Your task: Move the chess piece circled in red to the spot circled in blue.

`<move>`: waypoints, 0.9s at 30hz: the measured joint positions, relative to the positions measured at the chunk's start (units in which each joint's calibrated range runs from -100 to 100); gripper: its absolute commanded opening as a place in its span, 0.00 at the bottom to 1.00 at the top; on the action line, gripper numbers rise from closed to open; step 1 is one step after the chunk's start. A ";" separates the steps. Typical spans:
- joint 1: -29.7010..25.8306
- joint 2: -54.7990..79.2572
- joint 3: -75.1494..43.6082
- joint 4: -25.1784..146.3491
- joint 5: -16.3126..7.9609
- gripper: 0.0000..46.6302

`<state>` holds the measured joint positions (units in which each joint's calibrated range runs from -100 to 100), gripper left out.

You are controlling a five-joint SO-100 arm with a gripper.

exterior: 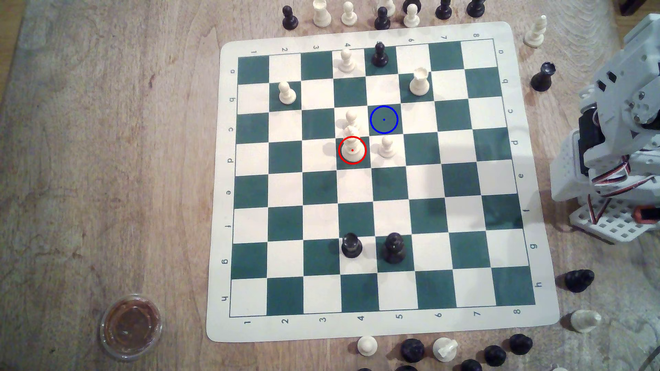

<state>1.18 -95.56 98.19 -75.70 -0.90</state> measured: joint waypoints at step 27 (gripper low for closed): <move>9.59 -0.25 -26.30 94.58 4.20 0.00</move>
<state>10.77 -95.81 71.89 18.88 3.30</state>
